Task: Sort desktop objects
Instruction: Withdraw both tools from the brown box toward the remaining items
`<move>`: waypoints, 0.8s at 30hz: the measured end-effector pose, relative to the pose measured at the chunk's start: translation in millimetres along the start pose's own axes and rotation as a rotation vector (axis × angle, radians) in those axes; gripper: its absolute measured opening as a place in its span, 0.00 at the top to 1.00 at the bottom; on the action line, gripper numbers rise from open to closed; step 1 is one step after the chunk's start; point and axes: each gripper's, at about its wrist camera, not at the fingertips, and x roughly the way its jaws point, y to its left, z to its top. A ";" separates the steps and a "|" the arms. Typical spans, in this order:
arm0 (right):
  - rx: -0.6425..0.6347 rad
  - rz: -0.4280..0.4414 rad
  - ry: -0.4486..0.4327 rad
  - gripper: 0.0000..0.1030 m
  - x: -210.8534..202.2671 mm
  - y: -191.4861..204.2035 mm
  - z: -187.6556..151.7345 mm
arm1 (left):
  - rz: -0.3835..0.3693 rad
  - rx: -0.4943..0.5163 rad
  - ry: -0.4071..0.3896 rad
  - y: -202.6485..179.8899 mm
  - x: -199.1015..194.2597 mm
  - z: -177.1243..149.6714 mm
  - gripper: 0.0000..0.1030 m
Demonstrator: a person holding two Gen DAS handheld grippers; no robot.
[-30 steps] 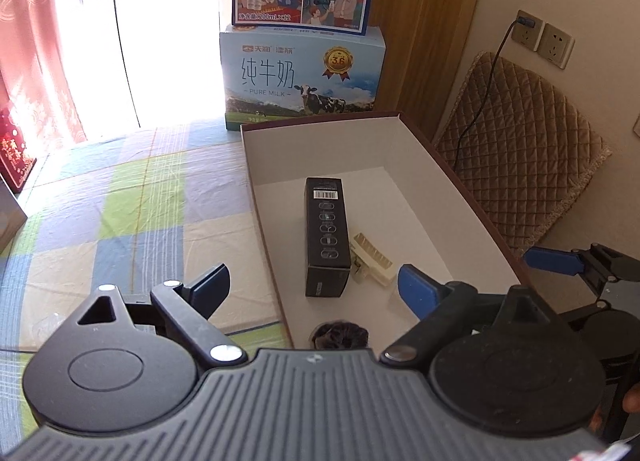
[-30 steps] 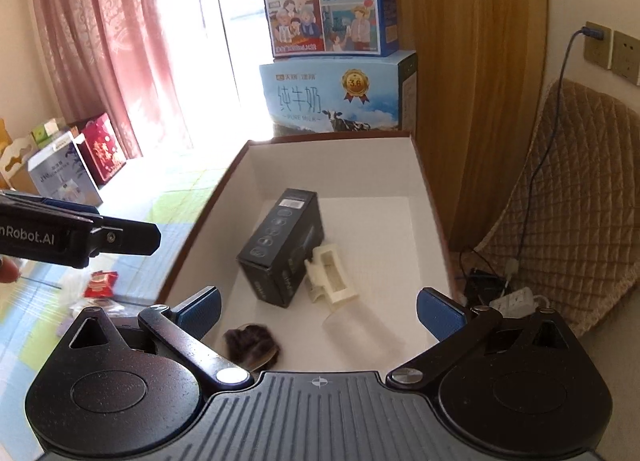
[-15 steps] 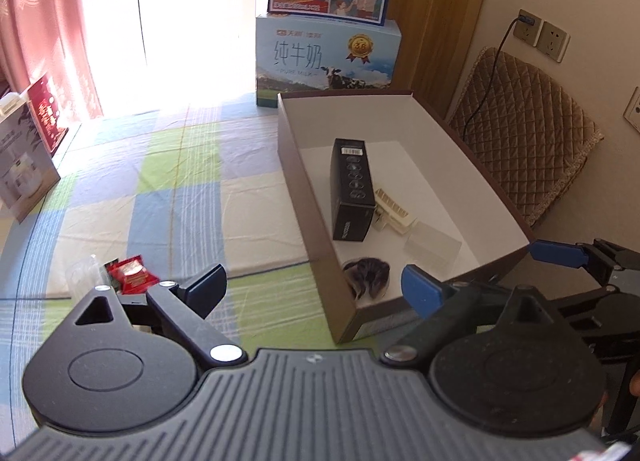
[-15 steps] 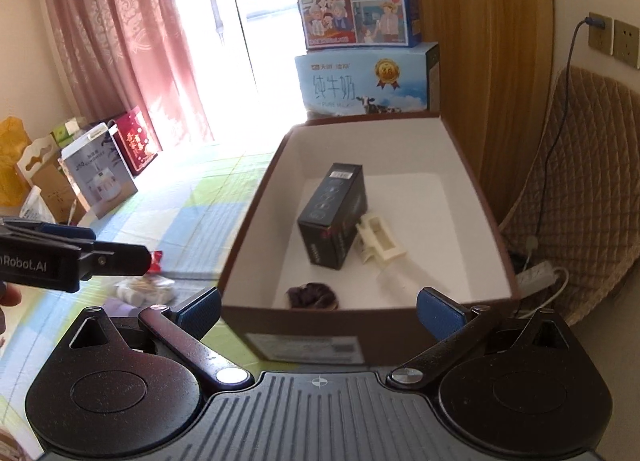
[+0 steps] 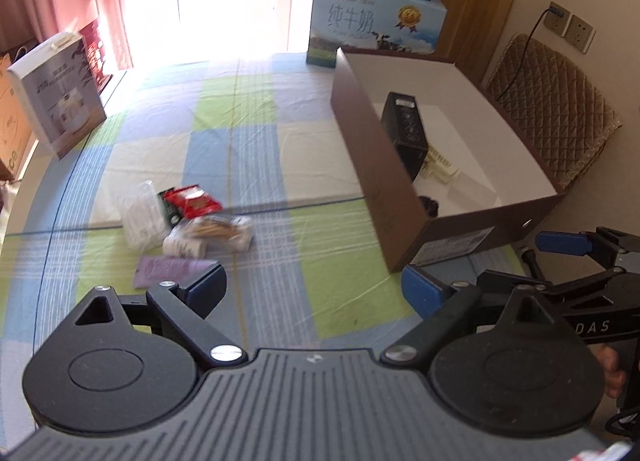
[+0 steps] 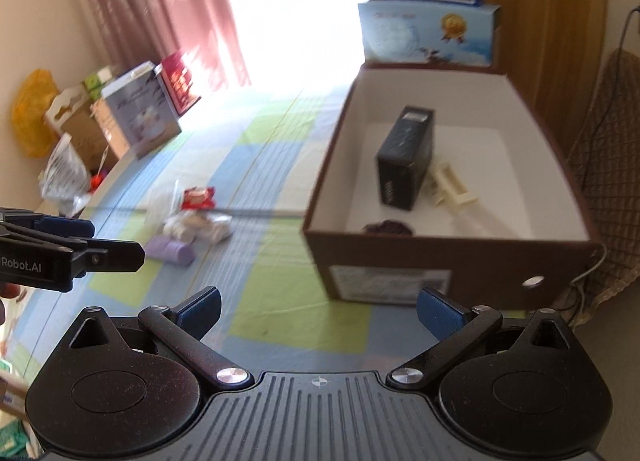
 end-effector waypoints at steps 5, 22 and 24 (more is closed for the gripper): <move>-0.007 0.028 0.031 0.02 12.4 20.4 -4.5 | 0.024 -0.024 0.027 25.1 -7.0 -15.0 0.10; -0.006 0.117 0.065 0.02 75.7 83.8 -3.1 | 0.119 -0.159 0.111 112.5 1.5 -44.0 0.10; -0.002 0.114 0.069 0.02 86.4 88.1 -1.2 | 0.121 -0.172 0.121 120.2 7.6 -44.2 0.10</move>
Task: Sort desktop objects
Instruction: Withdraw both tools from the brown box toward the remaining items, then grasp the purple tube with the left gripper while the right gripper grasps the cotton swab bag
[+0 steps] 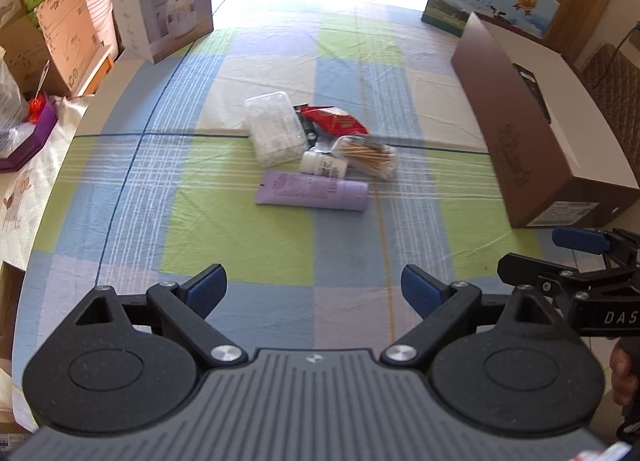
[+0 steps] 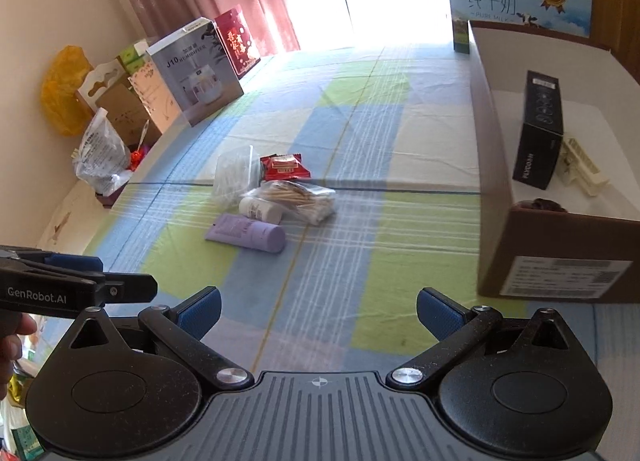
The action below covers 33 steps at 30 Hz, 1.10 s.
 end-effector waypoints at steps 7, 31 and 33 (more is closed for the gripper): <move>-0.004 -0.025 -0.017 0.02 28.0 2.7 11.2 | 0.015 -0.012 0.023 11.9 25.8 10.7 0.10; -0.085 -0.096 -0.023 0.02 74.8 -9.8 51.6 | 0.051 -0.063 0.035 -2.2 119.8 64.0 0.10; -0.084 -0.103 -0.018 0.02 77.8 -12.2 52.8 | 0.061 -0.056 0.048 -3.9 129.8 66.3 0.10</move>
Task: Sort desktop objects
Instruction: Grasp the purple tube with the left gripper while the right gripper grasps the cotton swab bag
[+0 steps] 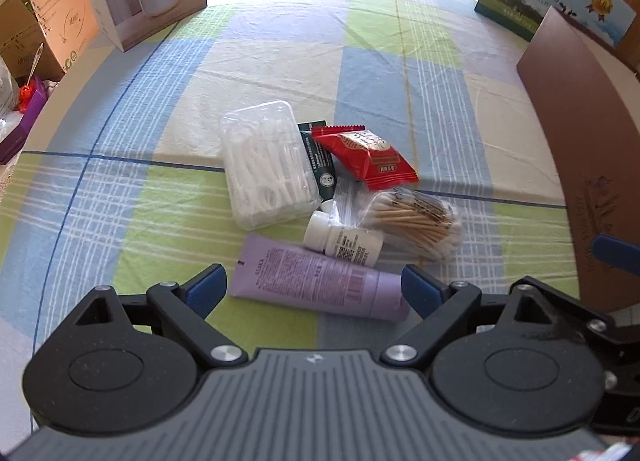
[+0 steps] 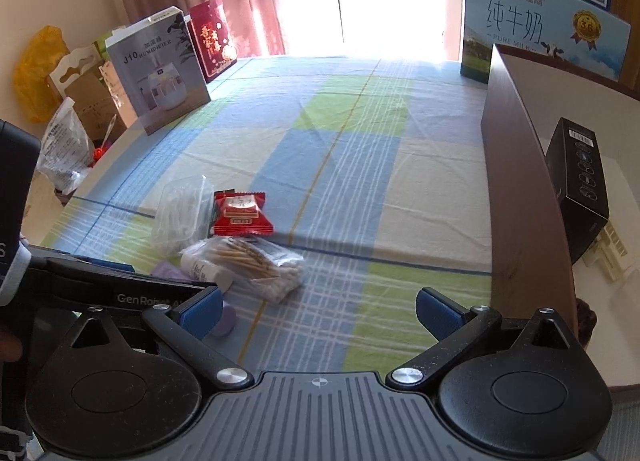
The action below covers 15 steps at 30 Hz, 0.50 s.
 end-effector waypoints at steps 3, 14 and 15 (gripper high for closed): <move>0.009 0.002 0.011 0.02 4.6 -3.0 0.2 | 0.007 0.004 0.006 -1.6 9.0 2.9 0.11; -0.097 0.043 0.043 0.02 35.6 12.8 4.0 | 0.053 0.040 0.056 32.4 9.8 -21.3 0.27; -0.115 0.051 0.046 0.02 41.0 14.9 4.7 | 0.063 0.049 0.053 36.4 8.7 -23.2 0.27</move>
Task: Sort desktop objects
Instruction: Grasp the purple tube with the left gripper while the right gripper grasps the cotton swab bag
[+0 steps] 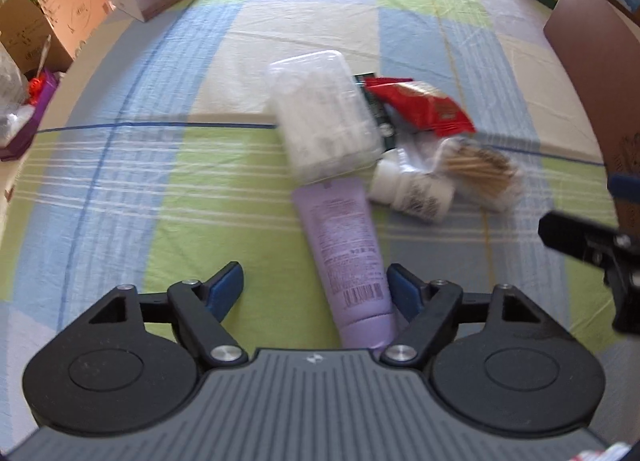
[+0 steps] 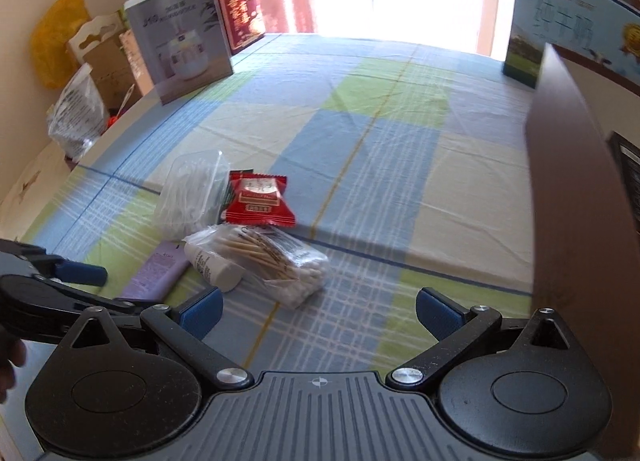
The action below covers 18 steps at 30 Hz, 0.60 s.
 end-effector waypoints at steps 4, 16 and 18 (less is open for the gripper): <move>-0.074 0.032 0.014 0.08 22.6 6.5 7.1 | -0.003 -0.002 -0.015 16.2 -1.5 -1.9 0.34; -0.319 0.079 0.078 0.67 48.2 22.4 10.0 | -0.020 0.035 -0.033 19.9 -2.5 0.3 0.48; -0.276 0.076 0.100 0.68 43.3 19.1 5.7 | -0.025 0.036 -0.031 21.4 -3.6 -1.3 0.51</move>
